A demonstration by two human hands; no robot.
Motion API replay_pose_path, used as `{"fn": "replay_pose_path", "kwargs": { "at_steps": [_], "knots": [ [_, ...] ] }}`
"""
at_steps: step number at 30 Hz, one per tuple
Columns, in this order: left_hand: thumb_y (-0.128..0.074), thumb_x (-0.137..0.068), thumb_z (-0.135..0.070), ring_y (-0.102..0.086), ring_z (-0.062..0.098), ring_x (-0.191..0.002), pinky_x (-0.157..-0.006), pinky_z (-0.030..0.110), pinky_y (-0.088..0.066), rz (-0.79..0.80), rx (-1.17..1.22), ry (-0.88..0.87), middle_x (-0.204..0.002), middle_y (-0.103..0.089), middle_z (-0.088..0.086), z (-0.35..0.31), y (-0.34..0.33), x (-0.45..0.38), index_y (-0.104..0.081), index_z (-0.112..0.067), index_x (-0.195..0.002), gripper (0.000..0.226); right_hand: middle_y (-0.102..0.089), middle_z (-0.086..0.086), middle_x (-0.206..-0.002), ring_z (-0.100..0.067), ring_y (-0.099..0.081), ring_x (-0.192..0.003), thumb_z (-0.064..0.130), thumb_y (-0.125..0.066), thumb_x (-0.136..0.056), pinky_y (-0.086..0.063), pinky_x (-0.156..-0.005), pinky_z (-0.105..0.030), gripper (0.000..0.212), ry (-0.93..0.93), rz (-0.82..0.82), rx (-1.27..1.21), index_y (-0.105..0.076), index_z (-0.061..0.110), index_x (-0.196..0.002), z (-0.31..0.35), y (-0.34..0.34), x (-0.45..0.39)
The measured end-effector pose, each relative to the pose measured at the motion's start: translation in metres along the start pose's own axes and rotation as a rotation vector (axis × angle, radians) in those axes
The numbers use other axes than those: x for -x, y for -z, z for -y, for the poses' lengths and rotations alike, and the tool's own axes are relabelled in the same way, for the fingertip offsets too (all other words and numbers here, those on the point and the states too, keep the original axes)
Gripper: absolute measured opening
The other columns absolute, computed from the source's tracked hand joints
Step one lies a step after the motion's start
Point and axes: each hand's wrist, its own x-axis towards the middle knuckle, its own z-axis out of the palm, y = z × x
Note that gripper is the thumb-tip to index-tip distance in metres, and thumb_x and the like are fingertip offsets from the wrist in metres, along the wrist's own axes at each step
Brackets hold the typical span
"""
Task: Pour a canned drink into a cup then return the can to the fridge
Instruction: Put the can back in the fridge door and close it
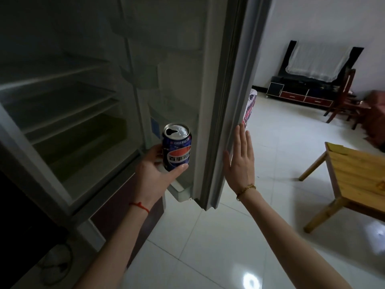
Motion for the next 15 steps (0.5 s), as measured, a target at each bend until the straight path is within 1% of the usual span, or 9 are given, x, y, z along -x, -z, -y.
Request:
{"fn": "replay_pose_path", "kwargs": {
  "at_steps": [2,4,7,9,11,13,15],
  "knots": [
    [-0.088,-0.065,-0.029,-0.064,-0.003,-0.093,-0.07,0.006,-0.05,-0.011,-0.011,-0.013,-0.101,-0.067,-0.014,-0.01,-0.018,-0.008,-0.059,-0.029,-0.11,0.053,-0.01,-0.005,-0.163,-0.023,-0.009,-0.15,0.02,-0.042,-0.1,-0.024,-0.119,-0.047,0.064,-0.008,0.013,-0.073,-0.009,0.013,-0.154,-0.019,0.002,-0.012],
    [-0.087,-0.065,-0.03,-0.063,0.0,-0.093,-0.068,0.007,-0.049,-0.016,-0.03,-0.018,-0.1,-0.066,-0.013,-0.021,-0.034,-0.017,-0.059,-0.027,-0.109,0.052,-0.01,-0.003,-0.163,-0.02,-0.009,-0.15,0.018,-0.043,-0.099,-0.023,-0.12,-0.046,0.065,-0.017,0.047,-0.149,-0.01,0.014,-0.154,-0.039,0.005,-0.026],
    [-0.088,-0.064,-0.033,-0.065,0.004,-0.093,-0.072,0.012,-0.049,-0.04,-0.043,-0.032,-0.1,-0.067,-0.011,-0.035,-0.057,-0.03,-0.06,-0.026,-0.109,0.053,-0.01,0.001,-0.162,-0.01,-0.006,-0.148,0.019,-0.044,-0.095,-0.017,-0.121,-0.04,0.068,-0.063,0.105,-0.285,-0.01,0.017,-0.154,-0.064,0.011,-0.048],
    [-0.088,-0.064,-0.034,-0.064,0.001,-0.091,-0.073,0.011,-0.049,-0.06,-0.057,-0.047,-0.098,-0.066,-0.014,-0.046,-0.071,-0.038,-0.059,-0.027,-0.106,0.052,-0.014,0.001,-0.162,-0.006,-0.009,-0.146,0.023,-0.042,-0.094,-0.016,-0.122,-0.038,0.066,-0.122,0.133,-0.39,-0.014,0.016,-0.154,-0.078,0.015,-0.064],
    [-0.088,-0.063,-0.036,-0.062,-0.002,-0.089,-0.073,0.009,-0.047,-0.078,-0.077,-0.057,-0.095,-0.064,-0.016,-0.056,-0.083,-0.048,-0.059,-0.028,-0.105,0.052,-0.019,0.001,-0.161,-0.01,-0.016,-0.147,0.025,-0.041,-0.095,-0.019,-0.121,-0.041,0.063,-0.183,0.15,-0.509,-0.017,0.017,-0.153,-0.09,0.017,-0.081],
    [-0.088,-0.062,-0.039,-0.063,0.001,-0.089,-0.075,0.014,-0.049,-0.083,-0.099,-0.058,-0.095,-0.065,-0.015,-0.064,-0.092,-0.062,-0.062,-0.024,-0.107,0.055,-0.023,0.001,-0.159,-0.014,-0.023,-0.146,0.027,-0.041,-0.095,-0.024,-0.12,-0.045,0.061,-0.258,0.164,-0.604,-0.02,0.02,-0.152,-0.101,0.017,-0.097],
    [-0.088,-0.061,-0.041,-0.064,0.006,-0.091,-0.077,0.019,-0.052,-0.09,-0.123,-0.074,-0.097,-0.068,-0.012,-0.07,-0.098,-0.077,-0.063,-0.02,-0.109,0.058,-0.026,-0.001,-0.158,-0.017,-0.028,-0.145,0.026,-0.041,-0.097,-0.027,-0.118,-0.046,0.059,-0.323,0.185,-0.672,-0.021,0.021,-0.152,-0.111,0.015,-0.112]
  ]
}}
